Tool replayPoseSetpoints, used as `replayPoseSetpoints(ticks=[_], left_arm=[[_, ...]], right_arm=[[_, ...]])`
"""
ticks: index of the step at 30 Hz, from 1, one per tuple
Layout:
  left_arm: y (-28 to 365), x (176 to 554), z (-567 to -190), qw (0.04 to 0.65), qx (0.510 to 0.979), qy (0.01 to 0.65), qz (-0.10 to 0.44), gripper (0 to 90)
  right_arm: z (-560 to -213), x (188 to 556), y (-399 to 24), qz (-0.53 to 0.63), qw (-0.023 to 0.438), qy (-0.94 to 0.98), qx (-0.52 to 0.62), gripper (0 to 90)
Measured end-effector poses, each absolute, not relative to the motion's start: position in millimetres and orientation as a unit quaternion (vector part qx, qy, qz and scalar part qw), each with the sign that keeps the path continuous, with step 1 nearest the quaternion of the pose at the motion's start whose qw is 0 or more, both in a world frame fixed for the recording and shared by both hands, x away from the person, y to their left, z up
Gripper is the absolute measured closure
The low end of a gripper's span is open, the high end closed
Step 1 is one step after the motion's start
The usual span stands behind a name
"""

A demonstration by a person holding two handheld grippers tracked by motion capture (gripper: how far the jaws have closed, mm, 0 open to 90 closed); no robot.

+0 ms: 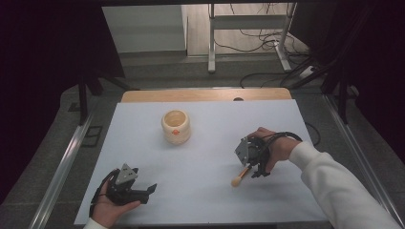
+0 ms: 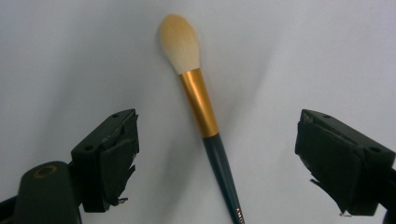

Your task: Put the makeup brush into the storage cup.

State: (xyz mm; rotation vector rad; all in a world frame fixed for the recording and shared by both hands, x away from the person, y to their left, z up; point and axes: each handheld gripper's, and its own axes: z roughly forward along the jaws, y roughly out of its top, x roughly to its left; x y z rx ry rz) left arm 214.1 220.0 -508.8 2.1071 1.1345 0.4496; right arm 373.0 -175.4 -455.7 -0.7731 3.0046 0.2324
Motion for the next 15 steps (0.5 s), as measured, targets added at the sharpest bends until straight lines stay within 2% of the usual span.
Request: replayPoseSetpoints(ticks=[5, 15], left_arm=[[220, 214, -509, 0.346, 0.812, 0.437, 0.173, 11.9], [221, 214, -509, 0.347, 0.812, 0.436, 0.173, 11.9]], right_arm=[[-461, 375, -173, 0.071, 0.014, 0.966, -0.247, 13.5], [-473, 379, -171, 0.064, -0.004, 0.965, -0.256, 22.3]])
